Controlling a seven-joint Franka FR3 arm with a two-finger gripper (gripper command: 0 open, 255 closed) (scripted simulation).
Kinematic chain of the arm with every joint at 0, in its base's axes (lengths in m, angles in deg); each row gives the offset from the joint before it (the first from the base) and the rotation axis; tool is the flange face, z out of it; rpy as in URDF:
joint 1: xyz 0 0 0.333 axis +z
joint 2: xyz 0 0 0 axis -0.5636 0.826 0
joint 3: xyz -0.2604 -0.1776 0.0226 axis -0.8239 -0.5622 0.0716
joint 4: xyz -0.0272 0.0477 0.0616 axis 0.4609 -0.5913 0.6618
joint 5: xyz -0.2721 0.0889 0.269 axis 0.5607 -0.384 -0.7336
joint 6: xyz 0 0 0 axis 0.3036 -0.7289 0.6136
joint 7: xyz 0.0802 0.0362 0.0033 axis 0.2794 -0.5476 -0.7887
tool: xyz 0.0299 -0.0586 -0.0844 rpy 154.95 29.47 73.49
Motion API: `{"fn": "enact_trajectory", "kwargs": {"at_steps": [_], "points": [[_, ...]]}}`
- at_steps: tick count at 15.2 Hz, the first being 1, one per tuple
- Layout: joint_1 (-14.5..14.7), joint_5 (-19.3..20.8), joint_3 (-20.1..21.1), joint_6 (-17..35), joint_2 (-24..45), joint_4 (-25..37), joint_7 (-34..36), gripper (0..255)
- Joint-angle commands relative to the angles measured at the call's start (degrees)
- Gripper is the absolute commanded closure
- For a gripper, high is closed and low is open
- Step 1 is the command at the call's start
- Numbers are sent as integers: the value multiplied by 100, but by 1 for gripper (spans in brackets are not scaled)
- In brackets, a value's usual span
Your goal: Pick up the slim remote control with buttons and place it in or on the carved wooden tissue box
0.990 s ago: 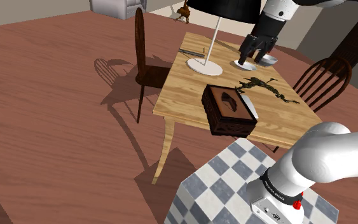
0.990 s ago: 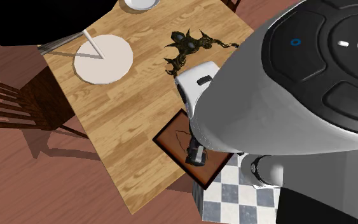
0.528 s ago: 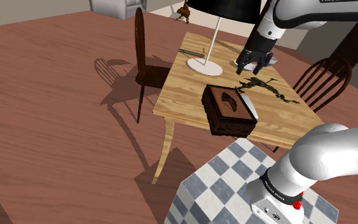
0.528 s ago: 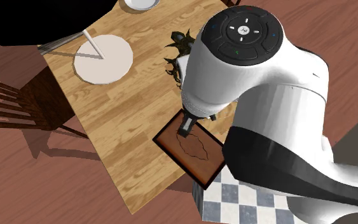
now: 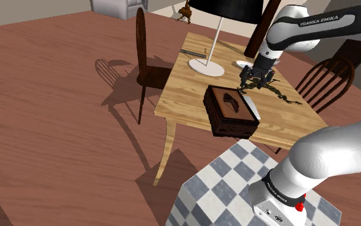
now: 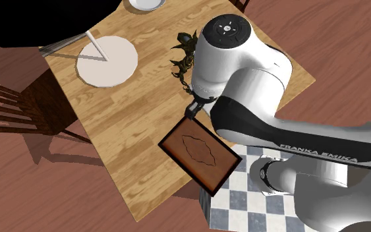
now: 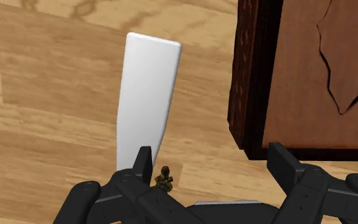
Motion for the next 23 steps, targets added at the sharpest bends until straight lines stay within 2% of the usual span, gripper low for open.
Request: {"fn": "enact_trajectory", "kwargs": {"at_steps": [1, 8, 15, 23], "points": [[-117, 1, -154, 239, 264, -21, 74, 0], [-472, -110, -713, 1120, 1213, -136, 206, 0], [-432, -212, -808, 1756, 1619, -380, 111, 0], [-428, -224, -815, 1808, 1656, -397, 101, 0]]}}
